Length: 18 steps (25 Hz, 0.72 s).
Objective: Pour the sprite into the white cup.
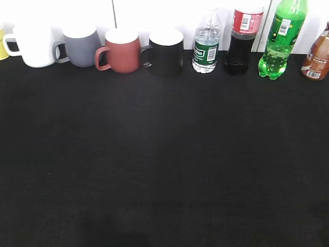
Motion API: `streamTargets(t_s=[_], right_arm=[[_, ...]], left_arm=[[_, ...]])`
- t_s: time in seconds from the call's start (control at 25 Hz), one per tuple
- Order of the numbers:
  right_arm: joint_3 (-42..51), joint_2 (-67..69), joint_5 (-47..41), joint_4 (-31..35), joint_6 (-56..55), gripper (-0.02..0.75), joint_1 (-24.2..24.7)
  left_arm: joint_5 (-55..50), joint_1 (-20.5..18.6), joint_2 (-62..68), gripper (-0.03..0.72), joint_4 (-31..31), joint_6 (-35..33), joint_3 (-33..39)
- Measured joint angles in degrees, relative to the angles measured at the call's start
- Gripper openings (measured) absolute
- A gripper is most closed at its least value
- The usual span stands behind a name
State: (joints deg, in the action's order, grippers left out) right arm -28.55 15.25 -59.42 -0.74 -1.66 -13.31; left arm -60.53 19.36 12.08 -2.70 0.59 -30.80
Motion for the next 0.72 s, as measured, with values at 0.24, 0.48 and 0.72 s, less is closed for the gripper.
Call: streamTargets(t_s=[0.24, 0.48, 0.72], right_arm=[[0.20, 0.00, -0.02, 0.18, 0.18, 0.593, 0.00], [0.20, -3.45, -0.02, 0.33, 0.29, 0.589, 6.32], [0.20, -15.71, -0.13, 0.33, 0.29, 0.587, 16.56]], left_arm=[[0.00, 0.00, 0.00, 0.581, 0.00, 0.00, 0.00], [0.02, -6.45, -3.11, 0.581, 0.00, 0.00, 0.00], [0.07, -18.46, -12.44, 0.581, -0.05, 0.00, 0.00]])
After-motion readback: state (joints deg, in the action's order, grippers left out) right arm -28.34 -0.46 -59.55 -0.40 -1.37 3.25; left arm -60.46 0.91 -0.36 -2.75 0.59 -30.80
